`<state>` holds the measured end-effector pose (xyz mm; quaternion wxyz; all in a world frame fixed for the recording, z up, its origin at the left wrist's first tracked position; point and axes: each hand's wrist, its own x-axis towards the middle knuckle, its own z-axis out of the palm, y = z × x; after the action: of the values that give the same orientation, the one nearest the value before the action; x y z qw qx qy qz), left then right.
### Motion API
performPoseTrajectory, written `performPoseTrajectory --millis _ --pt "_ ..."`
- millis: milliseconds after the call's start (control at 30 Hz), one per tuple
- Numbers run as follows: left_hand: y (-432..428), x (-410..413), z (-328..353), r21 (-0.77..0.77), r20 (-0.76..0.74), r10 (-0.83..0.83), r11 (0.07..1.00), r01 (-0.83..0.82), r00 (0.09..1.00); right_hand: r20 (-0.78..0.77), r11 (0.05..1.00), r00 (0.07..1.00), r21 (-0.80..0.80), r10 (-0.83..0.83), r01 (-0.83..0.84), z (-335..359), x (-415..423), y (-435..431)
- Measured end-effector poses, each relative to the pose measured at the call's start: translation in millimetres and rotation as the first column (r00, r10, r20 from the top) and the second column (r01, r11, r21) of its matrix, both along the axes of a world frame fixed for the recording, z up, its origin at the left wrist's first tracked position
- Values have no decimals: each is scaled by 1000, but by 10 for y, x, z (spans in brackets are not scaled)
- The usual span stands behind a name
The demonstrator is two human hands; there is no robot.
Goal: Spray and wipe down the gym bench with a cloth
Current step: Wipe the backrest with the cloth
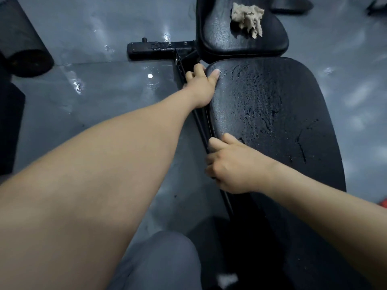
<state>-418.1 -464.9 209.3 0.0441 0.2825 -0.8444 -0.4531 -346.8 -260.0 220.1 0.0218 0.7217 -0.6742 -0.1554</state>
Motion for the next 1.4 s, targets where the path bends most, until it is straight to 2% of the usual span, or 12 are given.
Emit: performPoseTrajectory --millis 133,233,367,433,500,567,700,867,1100,1267,1400 --pt "19 -7 -11 5 -23 15 1000 -15 1000 -118 982 986 -159 -116 97 -17 -156 -298" --pt "6 -11 1 -20 -16 15 1000 -15 1000 -92 965 982 -217 -167 144 -67 -88 -312" --pt "25 -12 -24 -17 -12 29 999 -29 1000 111 989 990 -108 -90 102 -90 9 129" --pt "49 -15 -28 -9 -26 58 998 -59 998 132 990 987 -102 -88 102 -62 -50 240" --pt "83 -20 -18 -6 -32 85 996 -86 996 127 981 986 -144 -111 129 -58 -166 226" --pt "128 -18 -5 -31 -26 109 993 -110 994 190 949 967 -230 -171 214 -60 -288 159" --pt "176 12 55 -96 4 158 983 -156 987 354 818 898 -413 -259 399 -98 -356 119" --pt "284 -10 80 7 9 274 962 -274 962 446 814 875 -428 -189 394 -160 -301 328" --pt "479 -46 110 78 -53 459 887 -455 887 536 618 784 -512 -312 596 -91 -597 302" --pt "609 -81 43 -88 -121 506 852 -517 854 597 441 674 -512 -435 738 -108 -922 454" --pt "647 -95 -6 -202 -140 523 816 -541 841 593 291 547 -476 -591 830 -80 -1077 501"
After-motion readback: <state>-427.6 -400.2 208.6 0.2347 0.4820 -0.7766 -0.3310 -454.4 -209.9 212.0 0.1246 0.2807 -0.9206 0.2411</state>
